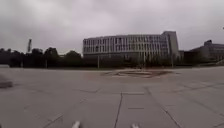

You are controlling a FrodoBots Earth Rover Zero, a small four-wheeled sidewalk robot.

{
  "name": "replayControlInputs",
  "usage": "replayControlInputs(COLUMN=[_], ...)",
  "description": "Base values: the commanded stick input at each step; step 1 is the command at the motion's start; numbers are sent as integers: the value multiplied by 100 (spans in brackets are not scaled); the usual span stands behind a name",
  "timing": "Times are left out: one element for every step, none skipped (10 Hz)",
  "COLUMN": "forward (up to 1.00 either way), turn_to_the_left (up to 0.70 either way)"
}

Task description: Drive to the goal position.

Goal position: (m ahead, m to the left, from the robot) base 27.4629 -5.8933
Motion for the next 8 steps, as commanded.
replayControlInputs(forward=[70, 70, 70, 70, 70, 70, 70, 70], turn_to_the_left=[0, 0, 0, 0, 0, 0, 0, 0])
